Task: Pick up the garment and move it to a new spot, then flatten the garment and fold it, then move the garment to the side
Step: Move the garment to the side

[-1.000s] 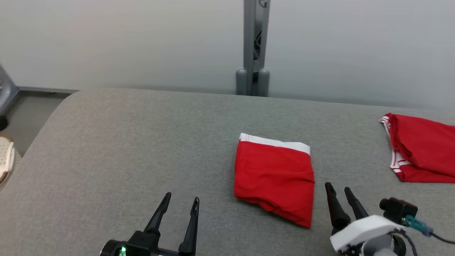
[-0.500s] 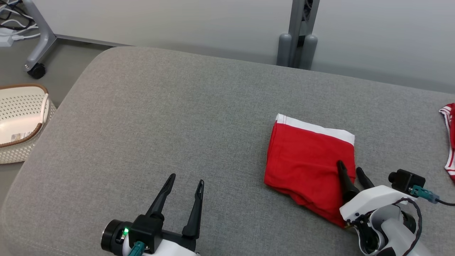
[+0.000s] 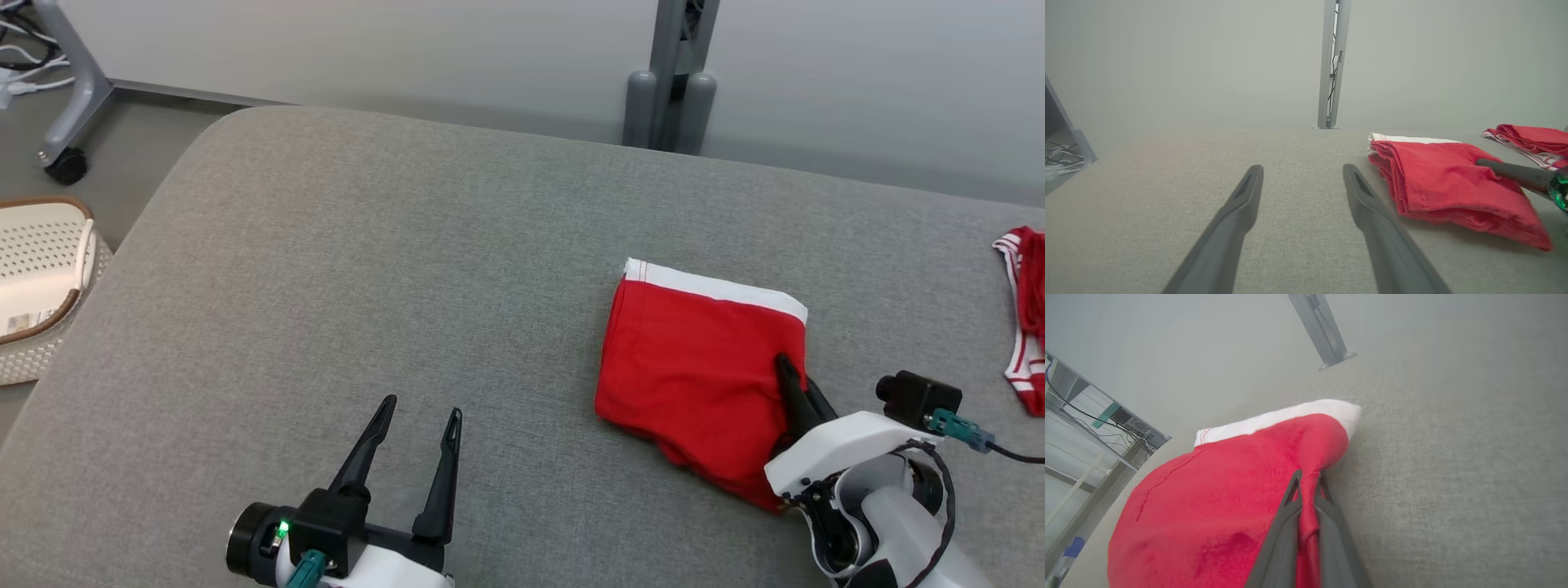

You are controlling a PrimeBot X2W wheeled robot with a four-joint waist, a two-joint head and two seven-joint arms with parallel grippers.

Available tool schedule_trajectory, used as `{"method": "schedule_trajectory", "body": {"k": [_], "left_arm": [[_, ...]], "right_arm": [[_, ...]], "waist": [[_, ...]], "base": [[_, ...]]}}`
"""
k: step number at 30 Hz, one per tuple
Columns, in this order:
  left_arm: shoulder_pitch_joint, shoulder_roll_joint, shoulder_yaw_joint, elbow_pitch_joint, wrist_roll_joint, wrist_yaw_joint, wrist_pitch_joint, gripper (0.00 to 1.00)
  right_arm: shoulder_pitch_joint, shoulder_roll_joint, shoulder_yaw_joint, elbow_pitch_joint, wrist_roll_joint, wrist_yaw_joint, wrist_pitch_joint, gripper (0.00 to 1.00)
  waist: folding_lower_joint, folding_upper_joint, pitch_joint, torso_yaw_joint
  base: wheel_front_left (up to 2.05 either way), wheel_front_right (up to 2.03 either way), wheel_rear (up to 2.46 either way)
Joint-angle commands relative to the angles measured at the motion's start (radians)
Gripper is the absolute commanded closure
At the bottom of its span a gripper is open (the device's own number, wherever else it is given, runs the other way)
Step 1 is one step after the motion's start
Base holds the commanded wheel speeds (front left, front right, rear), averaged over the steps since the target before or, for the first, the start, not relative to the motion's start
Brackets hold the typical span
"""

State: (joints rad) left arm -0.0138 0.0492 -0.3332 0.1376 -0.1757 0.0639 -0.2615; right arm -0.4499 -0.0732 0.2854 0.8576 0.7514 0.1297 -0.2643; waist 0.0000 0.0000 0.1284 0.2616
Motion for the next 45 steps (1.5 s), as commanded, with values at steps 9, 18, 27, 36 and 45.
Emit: {"method": "schedule_trajectory", "body": {"k": [9, 18, 27, 36, 45], "left_arm": [[0.002, 0.004, 0.023, -0.007, 0.026, -0.009, -0.004, 0.0], [-0.01, 0.008, 0.04, -0.017, 0.053, -0.025, -0.004, 0.0], [-0.021, 0.016, 0.044, -0.024, 0.073, -0.037, -0.004, 0.0], [-0.086, 0.025, 0.026, -0.033, 0.091, -0.065, -0.004, 0.0], [-0.199, 0.054, 0.003, -0.065, 0.119, -0.098, 0.004, 0.0]], "right_arm": [[0.03, -0.003, -0.043, -0.137, -0.193, 0.001, 0.0, 1.0], [0.018, 0.014, -0.026, -0.197, -0.279, 0.001, 0.0, 1.0], [-0.032, 0.016, 0.039, -0.196, -0.318, 0.001, 0.0, 1.0], [-0.161, -0.075, 0.135, -0.173, -0.38, 0.001, 0.0, 1.0], [-0.337, -0.211, 0.2, -0.138, -0.432, 0.001, 0.0, 1.0]], "waist": [[0.0, 0.0, -0.012, -0.16], [0.0, 0.0, -0.003, -0.357], [0.0, 0.0, 0.015, -0.502], [0.0, 0.0, 0.089, -0.504], [0.0, 0.0, 0.197, -0.439]], "base": [[0.0, 0.0, 0.0], [0.0, 0.0, 0.0], [0.0, 0.0, 0.0], [0.0, 0.0, 0.0], [0.0, 0.0, 0.0]]}}
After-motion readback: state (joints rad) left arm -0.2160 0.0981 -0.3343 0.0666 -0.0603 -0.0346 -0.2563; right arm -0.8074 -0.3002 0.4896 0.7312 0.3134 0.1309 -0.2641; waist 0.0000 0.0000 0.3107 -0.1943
